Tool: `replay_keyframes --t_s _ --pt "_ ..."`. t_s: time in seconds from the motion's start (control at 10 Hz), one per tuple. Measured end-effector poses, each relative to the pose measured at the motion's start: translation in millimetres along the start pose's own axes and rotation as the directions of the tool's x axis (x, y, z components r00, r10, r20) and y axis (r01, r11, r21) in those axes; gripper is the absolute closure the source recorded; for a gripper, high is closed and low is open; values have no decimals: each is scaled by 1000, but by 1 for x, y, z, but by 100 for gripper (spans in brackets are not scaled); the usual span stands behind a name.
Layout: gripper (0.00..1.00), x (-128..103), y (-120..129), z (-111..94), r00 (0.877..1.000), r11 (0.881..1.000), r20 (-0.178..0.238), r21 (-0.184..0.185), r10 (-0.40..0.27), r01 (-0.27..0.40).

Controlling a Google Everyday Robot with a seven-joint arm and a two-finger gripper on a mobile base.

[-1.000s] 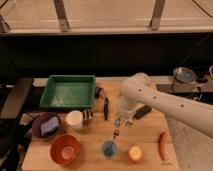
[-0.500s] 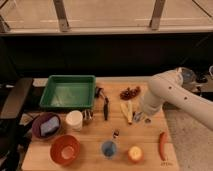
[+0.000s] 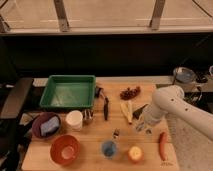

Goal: Place towel in table surface

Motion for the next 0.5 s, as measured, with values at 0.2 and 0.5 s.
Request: replay_keyframes --t_s 0.2,0.5 --pt "67 8 6 20 999 999 31 -19 41 -41" --pt "34 24 13 32 995 995 48 -47 91 -88"
